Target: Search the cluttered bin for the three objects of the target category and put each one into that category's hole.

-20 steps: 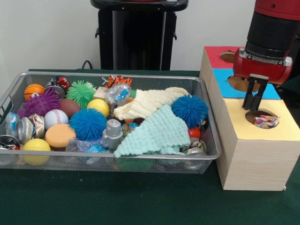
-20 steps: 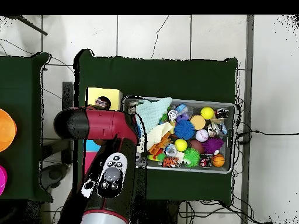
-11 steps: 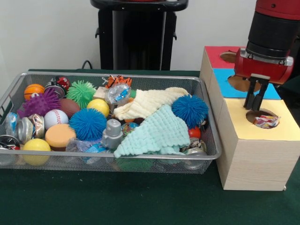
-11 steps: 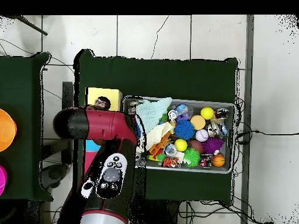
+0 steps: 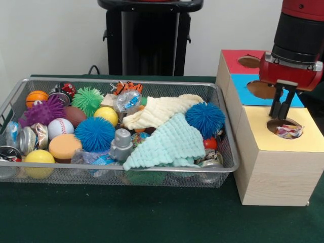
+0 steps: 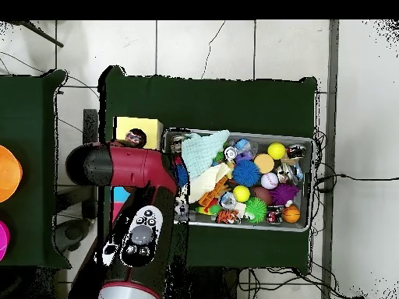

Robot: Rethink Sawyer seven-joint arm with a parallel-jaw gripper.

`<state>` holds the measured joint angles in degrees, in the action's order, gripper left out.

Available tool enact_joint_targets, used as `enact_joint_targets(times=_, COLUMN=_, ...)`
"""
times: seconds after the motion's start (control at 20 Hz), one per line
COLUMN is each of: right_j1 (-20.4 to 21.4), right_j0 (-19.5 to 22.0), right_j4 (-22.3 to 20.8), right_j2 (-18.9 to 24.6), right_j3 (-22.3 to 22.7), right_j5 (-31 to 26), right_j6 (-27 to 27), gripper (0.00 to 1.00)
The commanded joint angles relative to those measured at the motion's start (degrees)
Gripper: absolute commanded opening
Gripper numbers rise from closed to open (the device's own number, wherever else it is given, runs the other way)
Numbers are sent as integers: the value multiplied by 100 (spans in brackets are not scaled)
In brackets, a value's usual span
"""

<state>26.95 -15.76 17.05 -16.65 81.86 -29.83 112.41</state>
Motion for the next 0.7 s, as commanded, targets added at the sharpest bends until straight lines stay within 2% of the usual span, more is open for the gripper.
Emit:
enact_joint_targets(times=0.05, right_j1=-699, right_j0=-250, right_j4=419, right_j2=385, right_j3=-340, right_j5=-362, right_j6=1758, gripper=0)
enact_joint_targets(times=0.25, right_j1=-895, right_j0=-372, right_j4=579, right_j2=231, right_j3=-756, right_j5=-558, right_j6=1884, gripper=0)
enact_joint_targets(times=0.5, right_j1=-1373, right_j0=-417, right_j4=739, right_j2=53, right_j3=-1414, right_j5=-656, right_j6=1986, gripper=0)
enact_joint_targets(times=0.7, right_j1=-1513, right_j0=-410, right_j4=770, right_j2=-78, right_j3=-1604, right_j5=-695, right_j6=1960, gripper=0)
